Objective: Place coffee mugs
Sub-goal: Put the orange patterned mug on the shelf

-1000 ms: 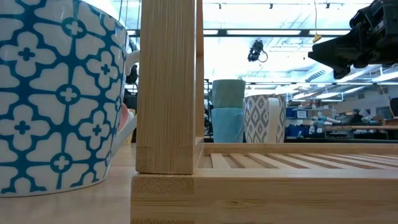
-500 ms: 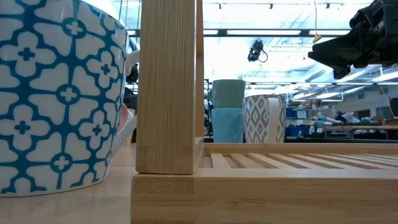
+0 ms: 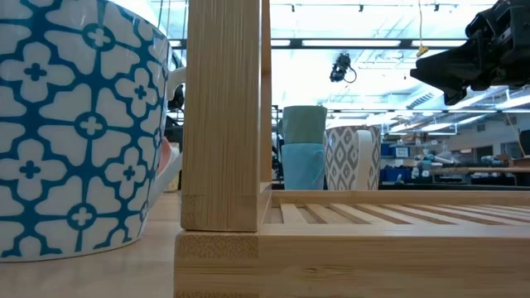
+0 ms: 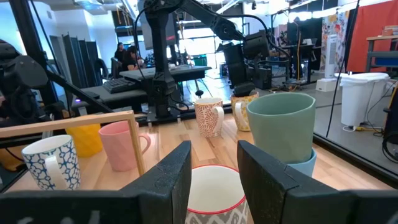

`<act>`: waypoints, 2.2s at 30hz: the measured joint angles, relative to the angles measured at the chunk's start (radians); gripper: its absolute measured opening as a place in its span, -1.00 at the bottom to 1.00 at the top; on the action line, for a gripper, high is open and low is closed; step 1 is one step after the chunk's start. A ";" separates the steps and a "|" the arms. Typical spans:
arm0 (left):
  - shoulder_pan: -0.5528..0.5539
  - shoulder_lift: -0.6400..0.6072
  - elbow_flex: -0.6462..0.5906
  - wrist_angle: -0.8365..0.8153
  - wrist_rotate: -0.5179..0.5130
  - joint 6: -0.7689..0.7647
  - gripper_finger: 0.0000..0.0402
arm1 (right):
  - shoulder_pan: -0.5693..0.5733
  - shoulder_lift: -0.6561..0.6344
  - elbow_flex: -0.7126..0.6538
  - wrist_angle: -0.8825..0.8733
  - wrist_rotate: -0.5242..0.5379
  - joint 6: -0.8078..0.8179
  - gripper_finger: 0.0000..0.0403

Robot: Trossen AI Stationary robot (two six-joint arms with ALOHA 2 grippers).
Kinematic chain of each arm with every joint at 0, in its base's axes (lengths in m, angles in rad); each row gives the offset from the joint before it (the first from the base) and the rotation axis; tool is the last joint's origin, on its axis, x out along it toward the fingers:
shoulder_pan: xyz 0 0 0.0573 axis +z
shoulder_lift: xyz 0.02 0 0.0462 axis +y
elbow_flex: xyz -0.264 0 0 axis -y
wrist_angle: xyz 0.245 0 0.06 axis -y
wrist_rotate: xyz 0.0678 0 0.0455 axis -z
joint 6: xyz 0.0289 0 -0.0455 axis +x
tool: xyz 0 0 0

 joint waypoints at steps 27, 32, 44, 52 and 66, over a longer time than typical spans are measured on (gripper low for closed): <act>-0.078 0.000 0.048 0.008 0.005 0.102 -0.86 | 0.000 0.000 0.000 0.000 0.000 0.003 -0.33; -0.117 0.000 0.119 -0.040 0.054 0.103 -0.86 | 0.000 0.000 0.000 0.001 0.000 0.003 -0.33; -0.286 0.000 0.395 -0.278 0.068 0.126 -0.86 | 0.000 0.000 0.000 0.000 0.000 0.003 -0.33; -0.457 -0.001 0.575 -0.406 0.068 0.088 -0.86 | 0.000 0.000 0.000 0.000 0.000 0.003 -0.33; -0.851 -0.002 0.762 -0.356 0.070 -0.140 -0.86 | 0.000 0.000 0.000 0.000 0.000 0.001 -0.33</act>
